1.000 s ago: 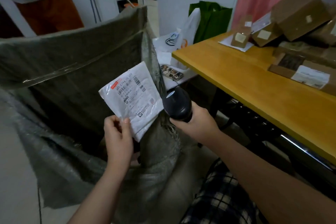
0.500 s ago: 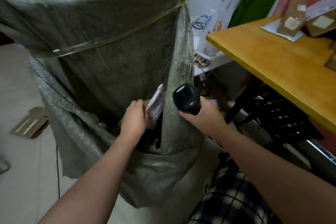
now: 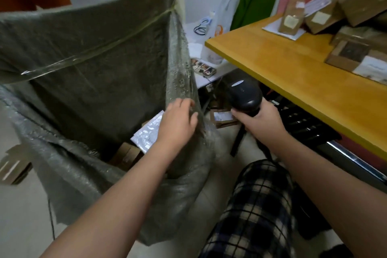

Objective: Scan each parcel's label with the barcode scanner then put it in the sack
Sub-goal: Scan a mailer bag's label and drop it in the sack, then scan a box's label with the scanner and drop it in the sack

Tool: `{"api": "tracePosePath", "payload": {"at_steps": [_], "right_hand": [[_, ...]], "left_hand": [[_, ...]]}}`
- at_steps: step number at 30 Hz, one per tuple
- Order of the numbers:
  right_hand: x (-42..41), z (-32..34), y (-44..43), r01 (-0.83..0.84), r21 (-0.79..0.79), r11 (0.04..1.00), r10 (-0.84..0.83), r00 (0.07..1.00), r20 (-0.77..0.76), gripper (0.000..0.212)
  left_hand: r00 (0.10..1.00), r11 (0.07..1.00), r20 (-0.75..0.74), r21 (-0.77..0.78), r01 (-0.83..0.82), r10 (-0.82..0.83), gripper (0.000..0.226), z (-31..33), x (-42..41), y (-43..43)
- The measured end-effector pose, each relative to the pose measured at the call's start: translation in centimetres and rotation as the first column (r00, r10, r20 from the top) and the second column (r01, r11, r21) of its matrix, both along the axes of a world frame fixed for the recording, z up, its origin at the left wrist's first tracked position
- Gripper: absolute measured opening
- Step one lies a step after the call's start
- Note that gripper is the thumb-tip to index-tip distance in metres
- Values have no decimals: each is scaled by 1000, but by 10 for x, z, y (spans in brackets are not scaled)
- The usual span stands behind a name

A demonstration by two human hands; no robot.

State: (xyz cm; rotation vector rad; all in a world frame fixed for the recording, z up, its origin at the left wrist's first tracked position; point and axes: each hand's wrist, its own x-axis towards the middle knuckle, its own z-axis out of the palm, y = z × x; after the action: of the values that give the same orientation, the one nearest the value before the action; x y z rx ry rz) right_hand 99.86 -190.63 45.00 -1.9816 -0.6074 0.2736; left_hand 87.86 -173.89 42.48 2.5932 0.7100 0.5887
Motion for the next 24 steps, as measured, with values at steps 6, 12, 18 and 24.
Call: {"api": "tracePosePath", "payload": {"at_steps": [6,12,18,24], "right_hand": [[18,37,-95,212,160,964,-215,977,1,25],[28,73,-207,461,245,853,-451,887,-102,22],[47,104,-279,585,309,750,-553,811,-192,11],[71,111,-297,636,310,707,-571,772,-279,13]], "left_hand": [[968,968,26,38,249,-250,33,38,65,-84],[869,868,2,29,495,-495,35,66,126,-177],[797,794,-84,69,604,-598,41,83,200,-242],[812,794,-247,196,576,-528,63,89,281,-253]]}}
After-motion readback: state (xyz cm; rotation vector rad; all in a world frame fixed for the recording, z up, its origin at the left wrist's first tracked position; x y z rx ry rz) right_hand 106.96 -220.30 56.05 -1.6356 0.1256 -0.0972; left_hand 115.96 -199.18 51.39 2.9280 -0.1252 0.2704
